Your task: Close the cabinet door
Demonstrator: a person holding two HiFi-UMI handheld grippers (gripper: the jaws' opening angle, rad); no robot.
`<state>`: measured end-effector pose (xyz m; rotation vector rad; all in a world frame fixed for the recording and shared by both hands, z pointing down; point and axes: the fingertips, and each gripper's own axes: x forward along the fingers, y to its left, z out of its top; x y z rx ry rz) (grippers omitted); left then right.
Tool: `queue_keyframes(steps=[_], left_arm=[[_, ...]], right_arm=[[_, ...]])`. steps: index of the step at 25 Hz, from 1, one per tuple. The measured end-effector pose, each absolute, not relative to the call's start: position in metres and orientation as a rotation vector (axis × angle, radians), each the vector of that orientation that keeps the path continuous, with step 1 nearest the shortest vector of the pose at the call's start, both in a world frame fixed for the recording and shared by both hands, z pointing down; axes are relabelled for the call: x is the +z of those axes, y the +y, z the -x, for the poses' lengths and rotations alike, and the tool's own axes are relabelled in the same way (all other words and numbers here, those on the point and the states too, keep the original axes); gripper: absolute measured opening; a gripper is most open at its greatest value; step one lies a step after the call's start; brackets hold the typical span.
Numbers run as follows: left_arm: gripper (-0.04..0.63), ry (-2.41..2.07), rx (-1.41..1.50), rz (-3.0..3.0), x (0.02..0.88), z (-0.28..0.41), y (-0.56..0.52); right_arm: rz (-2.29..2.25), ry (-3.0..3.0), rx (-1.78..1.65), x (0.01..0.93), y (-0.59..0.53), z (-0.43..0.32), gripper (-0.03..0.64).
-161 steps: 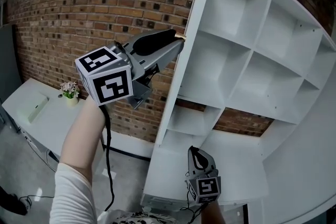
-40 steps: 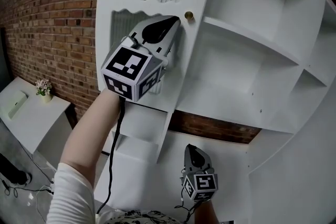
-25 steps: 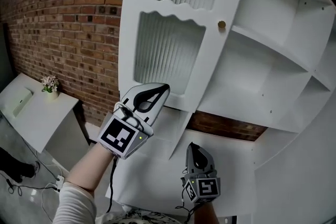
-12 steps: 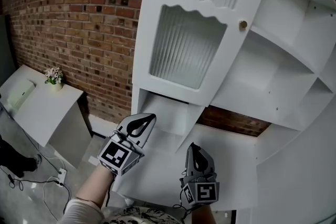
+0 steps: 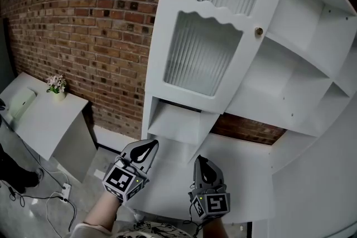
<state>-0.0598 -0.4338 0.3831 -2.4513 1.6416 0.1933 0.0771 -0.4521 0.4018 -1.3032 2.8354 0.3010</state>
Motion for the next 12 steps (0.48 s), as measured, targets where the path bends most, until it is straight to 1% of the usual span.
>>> queue_keyframes(steps=[12], left_arm=[[0.012,1.652,0.148,2.502,0.395,0.059,-0.433]], right_arm=[[1.315,2.864,0.301,0.408,-0.450,-0.061,0.006]])
